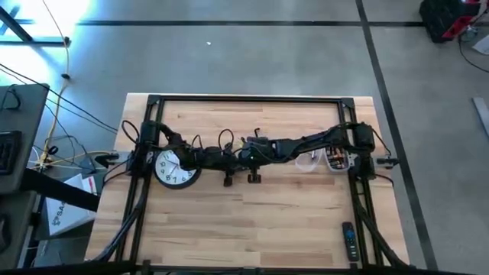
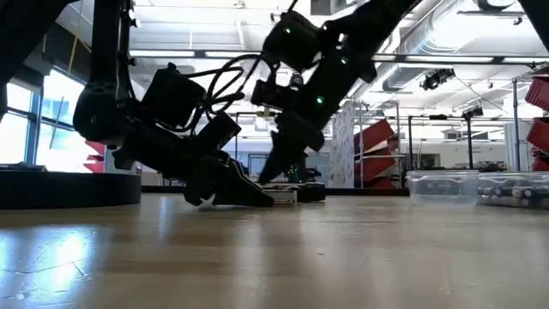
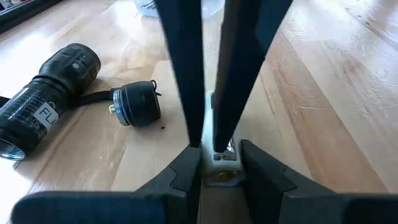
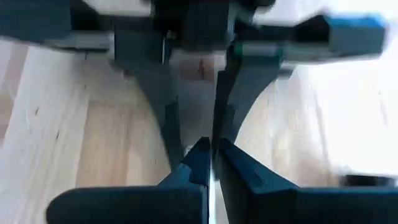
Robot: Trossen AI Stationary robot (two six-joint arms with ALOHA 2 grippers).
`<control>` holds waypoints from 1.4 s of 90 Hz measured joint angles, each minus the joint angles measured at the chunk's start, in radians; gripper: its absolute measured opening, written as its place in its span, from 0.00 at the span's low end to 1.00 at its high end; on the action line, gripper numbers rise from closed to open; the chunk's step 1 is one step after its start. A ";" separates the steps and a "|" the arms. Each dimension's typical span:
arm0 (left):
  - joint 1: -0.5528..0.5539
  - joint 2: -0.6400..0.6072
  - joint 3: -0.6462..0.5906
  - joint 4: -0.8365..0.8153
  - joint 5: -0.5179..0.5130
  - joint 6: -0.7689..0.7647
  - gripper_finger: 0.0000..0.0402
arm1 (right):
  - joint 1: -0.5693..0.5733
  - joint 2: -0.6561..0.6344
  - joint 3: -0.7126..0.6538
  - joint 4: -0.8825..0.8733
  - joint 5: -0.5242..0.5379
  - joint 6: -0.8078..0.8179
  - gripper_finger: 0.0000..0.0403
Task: Insert battery
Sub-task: Insert the silver battery into the white battery case, then insert the white battery case into the black flashlight
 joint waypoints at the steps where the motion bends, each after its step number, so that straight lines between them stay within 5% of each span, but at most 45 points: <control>1: 0.000 0.000 0.000 0.000 0.000 0.000 0.18 | 0.000 0.000 -0.003 0.004 0.000 0.001 0.00; 94: 0.001 0.000 0.000 0.001 -0.002 -0.001 0.18 | 0.003 0.022 -0.018 0.059 0.011 -0.005 0.00; 126: 0.000 -0.005 0.000 -0.003 -0.003 -0.003 0.18 | 0.062 -0.157 -0.062 0.081 0.221 -0.096 0.00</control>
